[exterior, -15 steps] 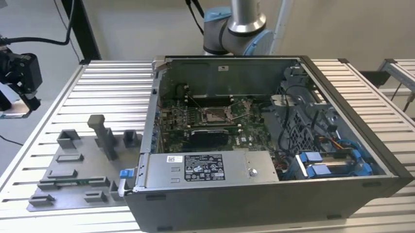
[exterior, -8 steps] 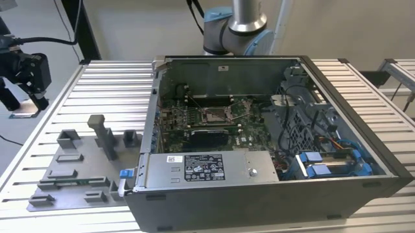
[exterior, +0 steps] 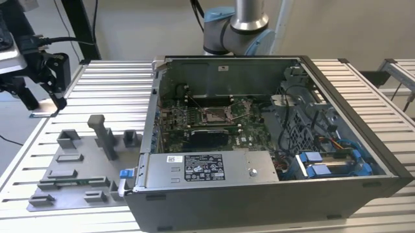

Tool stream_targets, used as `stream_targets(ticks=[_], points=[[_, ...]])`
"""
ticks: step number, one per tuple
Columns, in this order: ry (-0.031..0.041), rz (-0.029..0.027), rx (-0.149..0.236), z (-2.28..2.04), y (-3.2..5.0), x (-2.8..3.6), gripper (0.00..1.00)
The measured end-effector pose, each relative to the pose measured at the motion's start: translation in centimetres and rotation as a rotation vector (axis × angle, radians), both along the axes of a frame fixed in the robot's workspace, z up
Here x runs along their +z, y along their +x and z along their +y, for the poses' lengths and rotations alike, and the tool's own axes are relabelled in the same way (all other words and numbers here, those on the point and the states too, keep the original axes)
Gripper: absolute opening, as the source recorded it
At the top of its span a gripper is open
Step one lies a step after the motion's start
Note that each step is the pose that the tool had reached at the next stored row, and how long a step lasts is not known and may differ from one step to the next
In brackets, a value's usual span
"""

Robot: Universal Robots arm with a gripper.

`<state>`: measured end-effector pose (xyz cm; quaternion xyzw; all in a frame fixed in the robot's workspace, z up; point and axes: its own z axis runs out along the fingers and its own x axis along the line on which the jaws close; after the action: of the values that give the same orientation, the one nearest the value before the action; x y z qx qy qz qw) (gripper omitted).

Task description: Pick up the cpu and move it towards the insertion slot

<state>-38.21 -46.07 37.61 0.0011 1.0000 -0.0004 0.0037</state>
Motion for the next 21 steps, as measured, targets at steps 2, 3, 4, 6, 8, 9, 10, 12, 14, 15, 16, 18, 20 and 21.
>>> stream_targets(ticks=[2, 3, 4, 6, 8, 9, 10, 12, 14, 15, 16, 18, 20, 21], points=[[0.0001, -0.0001, 0.001, 0.00, 0.57, -0.01, 0.00], [0.0001, -0.0001, 0.002, 0.00, 0.87, -0.01, 0.00], [0.0001, 0.0000, 0.003, 0.00, 1.23, -0.01, 0.00], [0.0001, 0.0000, 0.005, 0.00, 1.88, -0.01, 0.00], [0.0001, 0.0001, 0.006, 0.00, 2.49, -0.01, 0.00], [0.0001, 0.0001, 0.007, 0.00, 2.80, -0.01, 0.00], [0.0001, 0.0001, 0.008, 0.00, 3.09, -0.01, 0.00], [0.0001, 0.0002, 0.009, 0.00, 3.67, -0.01, 0.00], [0.0000, 0.0002, 0.010, 0.00, 4.23, 0.00, 0.00], [0.0001, 0.0002, 0.011, 0.00, 4.45, -0.01, 0.00], [0.0001, 0.0001, 0.012, 0.00, 4.68, -0.01, 0.00], [0.0001, 0.0002, 0.013, 0.00, 5.14, -0.01, 0.00], [0.0001, 0.0002, 0.015, 0.00, 5.66, -0.01, 0.00], [0.0001, 0.0002, 0.016, 0.00, 5.92, -0.01, 0.00]])
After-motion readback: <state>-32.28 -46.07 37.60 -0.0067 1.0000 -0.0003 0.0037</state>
